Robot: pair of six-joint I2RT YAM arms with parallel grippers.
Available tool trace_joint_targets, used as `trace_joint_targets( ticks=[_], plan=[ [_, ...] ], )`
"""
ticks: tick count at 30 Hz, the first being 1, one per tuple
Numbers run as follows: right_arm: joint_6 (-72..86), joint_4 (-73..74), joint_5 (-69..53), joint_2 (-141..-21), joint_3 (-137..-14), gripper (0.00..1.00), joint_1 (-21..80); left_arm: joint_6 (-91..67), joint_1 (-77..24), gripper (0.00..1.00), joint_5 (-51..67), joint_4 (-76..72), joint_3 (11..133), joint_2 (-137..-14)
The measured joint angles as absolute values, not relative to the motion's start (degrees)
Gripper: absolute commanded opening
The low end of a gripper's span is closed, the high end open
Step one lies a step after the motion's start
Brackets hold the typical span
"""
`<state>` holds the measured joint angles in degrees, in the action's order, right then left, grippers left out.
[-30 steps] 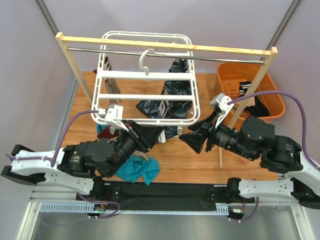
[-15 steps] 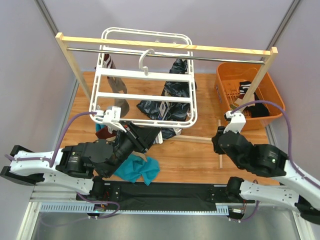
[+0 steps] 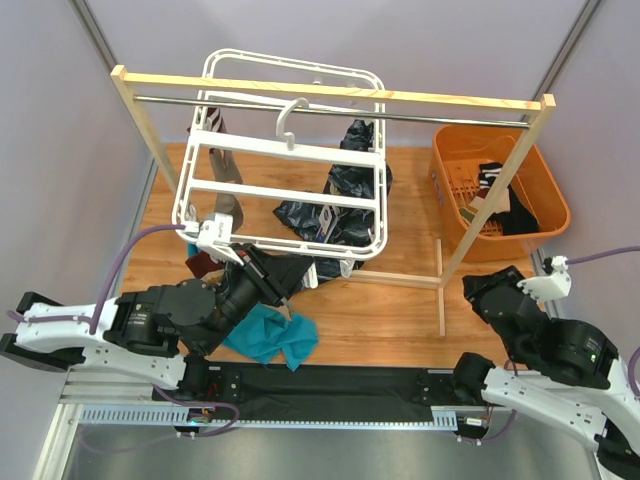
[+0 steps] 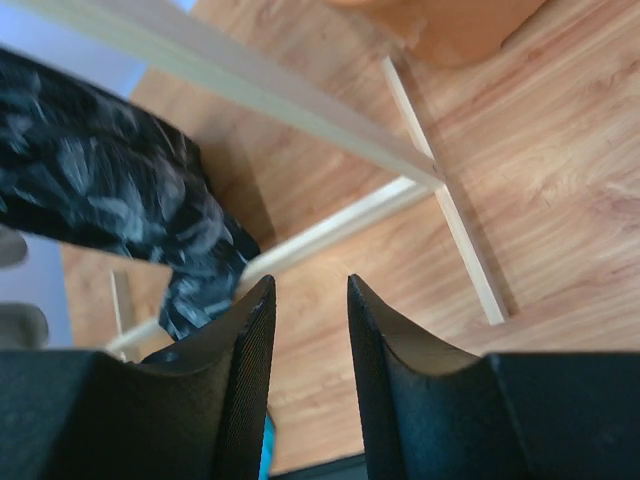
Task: Clip the socks to the hanger
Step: Pick up the sock.
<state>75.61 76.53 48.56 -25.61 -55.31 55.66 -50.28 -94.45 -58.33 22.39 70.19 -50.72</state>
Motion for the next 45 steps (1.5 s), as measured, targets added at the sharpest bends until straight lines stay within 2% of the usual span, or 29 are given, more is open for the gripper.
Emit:
trace_joint_targets(
  ticks=[5,9,11,12,14,17,20,23,24,25,27,28,30,31,35,40,45],
  plan=[
    [80.9,77.3,55.09,-30.5,-58.17,0.38,51.94,-50.26,-94.45,0.0,-57.43,22.57,70.0,-49.95],
    [76.99,77.3,57.04,-34.02,-58.35,0.39,44.51,-50.24,-94.45,0.0,-56.99,22.59,69.06,-48.47],
    [71.31,74.35,55.51,-34.83,-57.17,0.39,36.45,-50.24,-94.45,0.0,-56.95,22.68,68.36,-47.55],
    [66.85,71.85,52.88,-35.09,-56.01,0.38,30.02,-50.24,-94.45,0.0,-56.97,22.74,68.12,-47.22],
    [58.13,65.32,43.77,-36.27,-53.82,0.36,10.24,-50.22,-94.43,0.0,-56.97,22.94,67.59,-46.44],
    [48.12,57.34,28.14,-38.7,-52.45,0.38,-16.56,-50.09,-94.41,0.0,-57.04,23.38,67.51,-45.76],
    [42.11,50.89,15.99,-43.24,-53.39,0.44,-27.33,-49.74,-94.41,0.0,-57.04,23.4,67.44,-45.45],
    [37.54,44.27,4.29,-55.44,-59.59,0.52,-28.18,-49.23,-94.41,0.0,-57.08,23.0,66.81,-45.32],
    [36.47,42.41,1.52,-59.59,-62.35,0.54,-27.97,-49.12,-94.41,0.0,-57.1,22.9,66.65,-45.32],
    [35.59,40.64,-0.58,-63.46,-64.9,0.6,-27.62,-49.04,-94.41,0.0,-57.1,22.7,66.5,-45.32],
    [33.63,36.99,-4.56,-73.49,-71.16,0.63,-26.74,-48.73,-94.39,0.0,-57.12,21.43,65.78,-45.25],
    [32.82,35.79,-6.09,-77.73,-74.15,0.67,-26.35,-48.62,-94.39,0.0,-57.12,20.8,65.41,-45.23],
    [31.38,34.57,-8.43,-86.59,-81.28,0.69,-25.54,-48.49,-94.37,0.0,-57.12,19.44,64.55,-45.25],
    [30.59,34.41,-9.15,-91.42,-85.95,0.75,-25.06,-48.47,-94.35,0.0,-57.17,18.7,64.07,-45.28],
    [27.38,34.94,-8.25,-108.18,-104.07,0.83,-22.46,-48.51,-94.28,0.0,-57.14,16.51,63.46,-46.15],
    [23.81,38.11,-4.99,-125.56,-124.92,0.85,-18.85,-48.69,-94.24,0.0,-57.28,14.87,63.46,-47.4],
    [21.96,39.59,-2.57,-133.21,-130.06,0.84,-17.41,-48.75,-94.19,0.0,-57.58,14.31,63.44,-47.81]
  ],
)
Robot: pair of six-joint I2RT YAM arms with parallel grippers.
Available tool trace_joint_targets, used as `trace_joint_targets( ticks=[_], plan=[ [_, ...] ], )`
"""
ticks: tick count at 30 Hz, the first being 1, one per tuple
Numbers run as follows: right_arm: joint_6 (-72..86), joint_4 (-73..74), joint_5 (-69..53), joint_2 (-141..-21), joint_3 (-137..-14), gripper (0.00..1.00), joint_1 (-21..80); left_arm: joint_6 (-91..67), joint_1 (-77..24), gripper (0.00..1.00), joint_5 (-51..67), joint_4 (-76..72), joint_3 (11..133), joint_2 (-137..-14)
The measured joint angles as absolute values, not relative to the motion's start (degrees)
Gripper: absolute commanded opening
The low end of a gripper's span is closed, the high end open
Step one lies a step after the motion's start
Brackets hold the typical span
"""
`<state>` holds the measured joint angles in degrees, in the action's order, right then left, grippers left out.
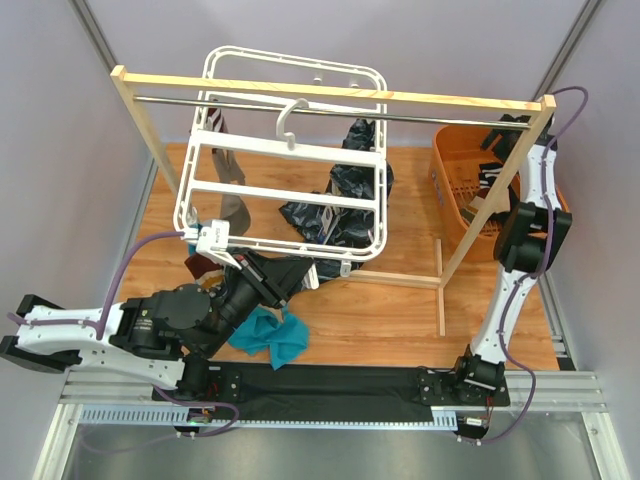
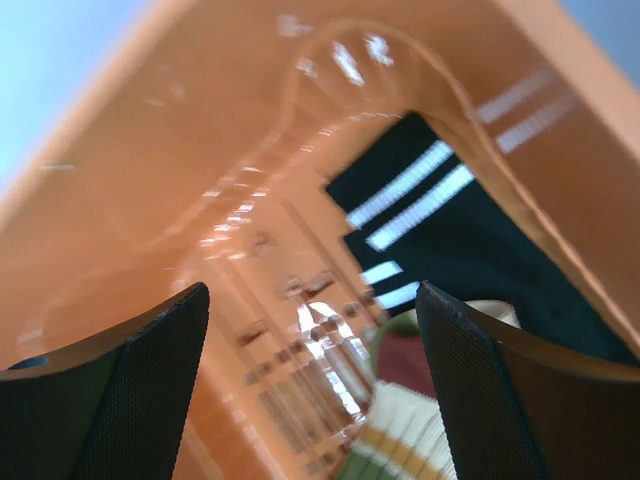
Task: Clip the socks to the hanger
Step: Pick up the sock.
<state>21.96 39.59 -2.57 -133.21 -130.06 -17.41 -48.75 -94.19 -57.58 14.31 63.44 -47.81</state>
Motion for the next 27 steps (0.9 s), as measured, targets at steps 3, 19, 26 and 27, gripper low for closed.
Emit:
trace_joint_targets(
  ticks=[3,19,26,27],
  plan=[
    [20.38,39.92,-0.19,-136.25,-130.47,0.79,-17.19,-48.75,-94.19,0.0,-57.69,14.31,63.44,-47.86],
    [15.62,41.56,8.12,-147.79,-138.52,0.51,-16.01,-48.49,-94.11,0.0,-59.05,14.04,63.59,-49.1],
    [15.11,41.74,8.67,-148.31,-139.28,0.06,-15.64,-48.64,-94.11,0.0,-58.98,14.02,63.59,-49.08],
    [15.14,41.78,8.56,-148.31,-139.35,0.03,-15.57,-48.71,-94.11,0.0,-58.98,14.02,63.59,-49.1]
  ],
)
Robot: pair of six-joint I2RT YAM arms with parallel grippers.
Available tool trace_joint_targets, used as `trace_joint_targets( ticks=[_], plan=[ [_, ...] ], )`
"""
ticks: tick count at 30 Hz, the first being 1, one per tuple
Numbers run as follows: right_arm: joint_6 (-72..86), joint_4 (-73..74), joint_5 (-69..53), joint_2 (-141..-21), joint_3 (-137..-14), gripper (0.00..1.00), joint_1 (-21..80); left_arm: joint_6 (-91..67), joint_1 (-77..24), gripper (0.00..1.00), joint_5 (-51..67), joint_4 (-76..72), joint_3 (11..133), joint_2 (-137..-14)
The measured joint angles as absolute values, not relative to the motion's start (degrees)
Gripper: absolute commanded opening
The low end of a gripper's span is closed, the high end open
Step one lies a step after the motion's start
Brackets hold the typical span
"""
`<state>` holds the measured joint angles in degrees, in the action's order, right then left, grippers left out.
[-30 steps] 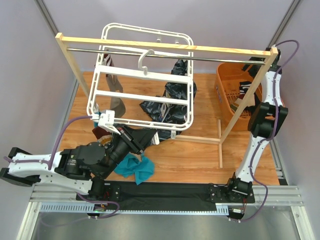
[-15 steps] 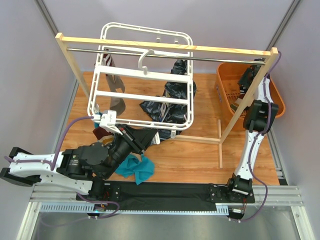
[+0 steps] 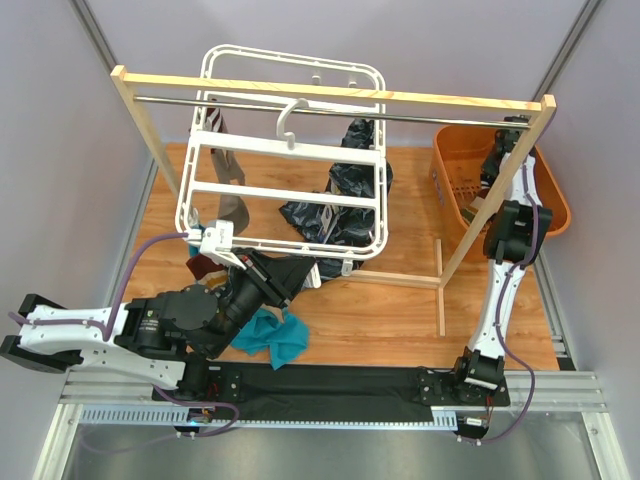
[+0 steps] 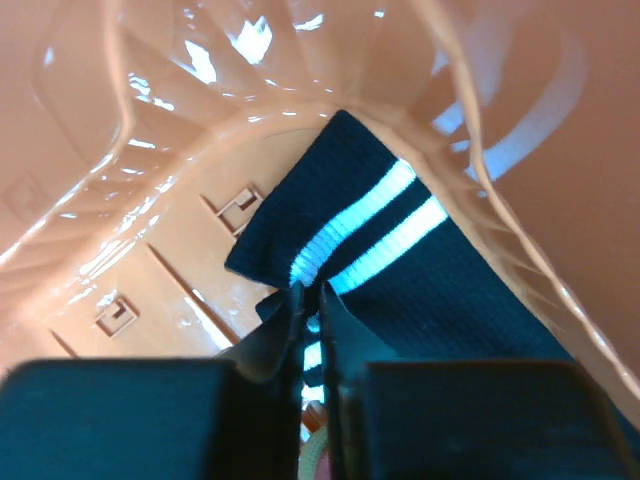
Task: Clip the socks to the hanger
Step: Pick up the sock.
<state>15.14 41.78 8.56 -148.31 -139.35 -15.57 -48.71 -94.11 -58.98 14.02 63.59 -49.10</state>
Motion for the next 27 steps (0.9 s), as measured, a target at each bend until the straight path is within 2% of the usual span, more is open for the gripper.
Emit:
trace_joint_targets(
  ticks=[7,11,19,27],
  plan=[
    [16.62,42.76,6.81,-147.65,-140.09,0.0,-15.55,-49.78,-94.11,0.0,-58.98,14.09,63.59,-49.19],
    [18.5,45.12,4.08,-143.28,-139.28,0.0,-15.53,-50.76,-94.08,0.0,-59.09,14.13,63.57,-49.25],
    [22.22,46.57,-0.95,-117.51,-128.05,0.0,-15.51,-51.83,-94.08,0.0,-59.79,14.11,62.98,-48.77],
    [23.42,51.0,-0.12,-93.14,-119.72,0.0,-15.66,-52.42,-94.11,0.0,-60.82,14.28,62.17,-47.94]
  ],
)
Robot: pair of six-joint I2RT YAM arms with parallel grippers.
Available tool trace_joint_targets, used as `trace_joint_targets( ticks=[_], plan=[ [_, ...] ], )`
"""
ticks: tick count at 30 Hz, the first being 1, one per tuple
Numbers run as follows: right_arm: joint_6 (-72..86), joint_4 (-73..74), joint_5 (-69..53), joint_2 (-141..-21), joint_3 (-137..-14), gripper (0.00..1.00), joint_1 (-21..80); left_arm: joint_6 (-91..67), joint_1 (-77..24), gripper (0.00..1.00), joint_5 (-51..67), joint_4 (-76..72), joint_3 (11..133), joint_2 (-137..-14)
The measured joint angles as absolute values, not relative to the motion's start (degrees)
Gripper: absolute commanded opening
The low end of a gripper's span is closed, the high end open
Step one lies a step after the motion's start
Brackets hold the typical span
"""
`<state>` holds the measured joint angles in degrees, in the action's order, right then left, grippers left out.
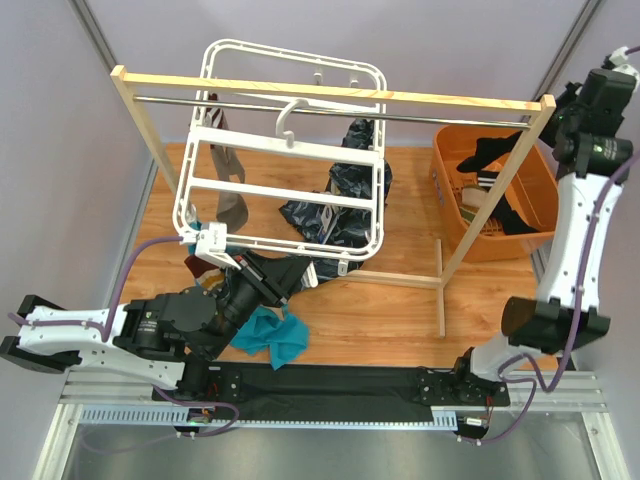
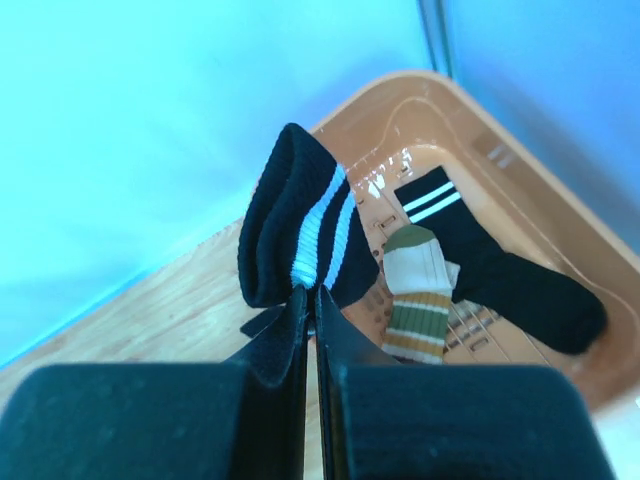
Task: Clip the socks to the hanger
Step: Pick up the sock, then clamp the sock onto the hanger.
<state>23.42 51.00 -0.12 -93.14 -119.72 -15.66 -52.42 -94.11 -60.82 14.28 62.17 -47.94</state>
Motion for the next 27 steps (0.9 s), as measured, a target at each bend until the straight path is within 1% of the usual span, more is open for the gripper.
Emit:
trace_joint_targets(
  ticks=[8,12,16,19,27],
  plan=[
    [22.87,58.67,3.07,-70.54,-118.48,0.0,-17.56,-52.21,-94.11,0.0,-61.95,13.93,60.99,-46.92],
    [23.22,62.39,1.78,-60.2,-117.58,0.0,-17.56,-52.38,-94.11,0.0,-62.04,13.89,60.42,-46.5],
    [25.36,65.47,-4.89,-50.52,-112.92,0.0,-17.17,-53.06,-94.11,0.0,-62.04,14.2,60.42,-46.48],
    [27.94,67.51,-12.27,-46.09,-107.55,0.0,-15.38,-53.91,-94.11,0.0,-62.02,14.57,60.42,-46.3],
    [32.14,71.68,-30.13,-45.93,-96.71,0.0,-6.33,-56.18,-94.11,0.0,-62.06,15.66,60.42,-45.34]
  ],
)
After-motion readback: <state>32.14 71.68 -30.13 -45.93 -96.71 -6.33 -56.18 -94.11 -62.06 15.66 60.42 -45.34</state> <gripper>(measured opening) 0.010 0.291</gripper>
